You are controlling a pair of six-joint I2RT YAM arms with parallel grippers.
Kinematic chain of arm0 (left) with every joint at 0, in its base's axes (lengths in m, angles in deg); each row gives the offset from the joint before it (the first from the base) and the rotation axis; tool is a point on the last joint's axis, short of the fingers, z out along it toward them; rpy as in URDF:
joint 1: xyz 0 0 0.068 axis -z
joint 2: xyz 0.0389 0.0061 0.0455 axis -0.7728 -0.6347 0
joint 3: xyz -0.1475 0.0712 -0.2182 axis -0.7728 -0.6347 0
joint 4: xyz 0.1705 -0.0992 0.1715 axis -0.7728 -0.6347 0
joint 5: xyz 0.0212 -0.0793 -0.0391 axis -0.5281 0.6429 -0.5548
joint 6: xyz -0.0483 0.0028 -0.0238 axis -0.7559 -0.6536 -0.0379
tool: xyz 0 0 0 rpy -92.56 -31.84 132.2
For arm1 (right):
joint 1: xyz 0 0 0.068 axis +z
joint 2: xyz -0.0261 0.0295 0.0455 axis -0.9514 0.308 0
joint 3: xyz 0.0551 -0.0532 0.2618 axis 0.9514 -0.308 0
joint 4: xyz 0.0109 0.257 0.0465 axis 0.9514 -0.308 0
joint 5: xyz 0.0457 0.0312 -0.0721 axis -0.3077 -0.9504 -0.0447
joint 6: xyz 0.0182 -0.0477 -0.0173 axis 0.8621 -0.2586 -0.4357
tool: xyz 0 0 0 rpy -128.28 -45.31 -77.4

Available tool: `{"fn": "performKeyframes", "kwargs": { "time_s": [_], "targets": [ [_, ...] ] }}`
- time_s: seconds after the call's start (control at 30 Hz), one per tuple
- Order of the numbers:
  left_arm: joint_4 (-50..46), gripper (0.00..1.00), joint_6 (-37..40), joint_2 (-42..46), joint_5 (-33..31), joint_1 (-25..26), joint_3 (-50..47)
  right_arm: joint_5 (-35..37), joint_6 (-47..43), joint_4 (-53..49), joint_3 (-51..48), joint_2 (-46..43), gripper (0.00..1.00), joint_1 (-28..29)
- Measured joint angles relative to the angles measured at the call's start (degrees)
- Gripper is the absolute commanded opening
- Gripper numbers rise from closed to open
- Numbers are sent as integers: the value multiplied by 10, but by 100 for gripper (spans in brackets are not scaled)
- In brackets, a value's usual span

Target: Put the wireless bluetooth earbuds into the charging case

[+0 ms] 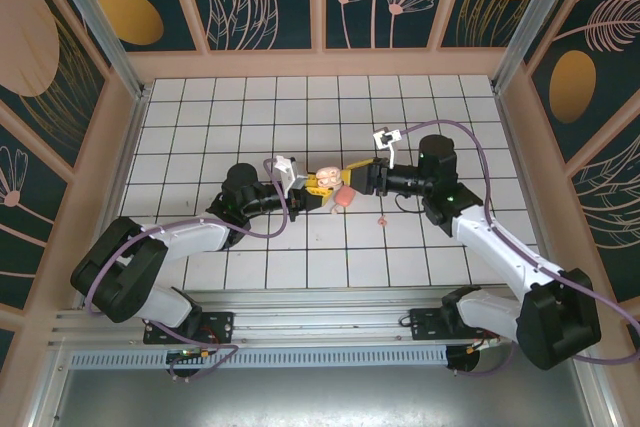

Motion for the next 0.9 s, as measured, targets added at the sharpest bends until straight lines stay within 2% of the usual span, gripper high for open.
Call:
{"fn": "performKeyframes", "kwargs": {
  "time_s": [0.5, 0.9],
  "targets": [
    [0, 18, 0, 2, 0, 0, 0, -16, 4, 2, 2, 10, 32, 0],
    [7, 18, 0, 3, -7, 0, 0, -16, 4, -5, 2, -3, 28, 0]
  ]
}}
